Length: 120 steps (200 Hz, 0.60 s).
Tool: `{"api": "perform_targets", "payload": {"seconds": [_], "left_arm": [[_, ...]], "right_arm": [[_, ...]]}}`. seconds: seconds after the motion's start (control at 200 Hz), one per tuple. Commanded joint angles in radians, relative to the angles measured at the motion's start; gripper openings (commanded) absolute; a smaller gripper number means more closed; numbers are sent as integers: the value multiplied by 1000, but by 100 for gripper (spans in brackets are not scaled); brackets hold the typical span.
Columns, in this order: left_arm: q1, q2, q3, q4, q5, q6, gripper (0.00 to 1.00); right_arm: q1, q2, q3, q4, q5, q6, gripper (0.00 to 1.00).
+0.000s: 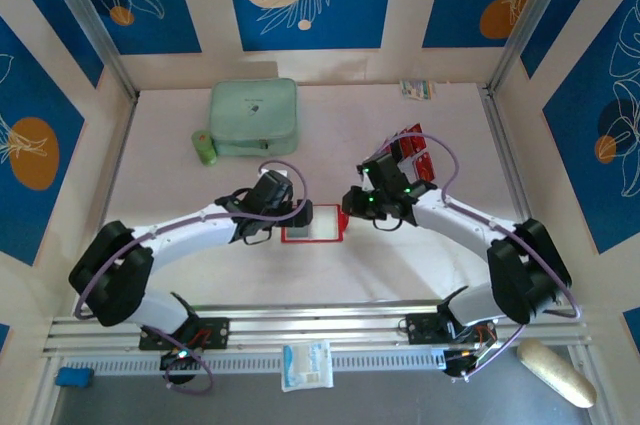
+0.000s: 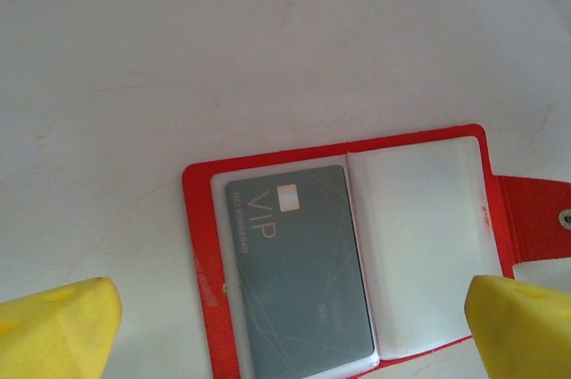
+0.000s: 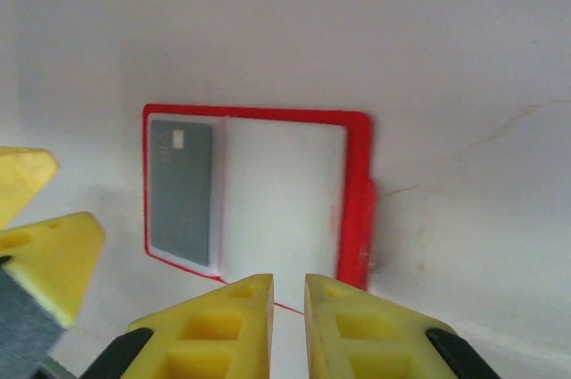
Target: Put the credit cards into the card holder
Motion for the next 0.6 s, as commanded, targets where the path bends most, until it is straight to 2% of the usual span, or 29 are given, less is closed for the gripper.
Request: {"api": "perform_targets", "payload": {"seconds": [0.0, 0.245, 0.595], "left_arm": [[-22, 14, 25, 13, -14, -22, 98], [-44, 25, 6, 16, -51, -25, 98], [-46, 65, -8, 29, -61, -15, 99]], "right_arm": [[38, 84, 53, 49, -32, 59, 14], [49, 247, 106, 125, -28, 90, 9], [-9, 285, 62, 145, -54, 44, 6]]}}
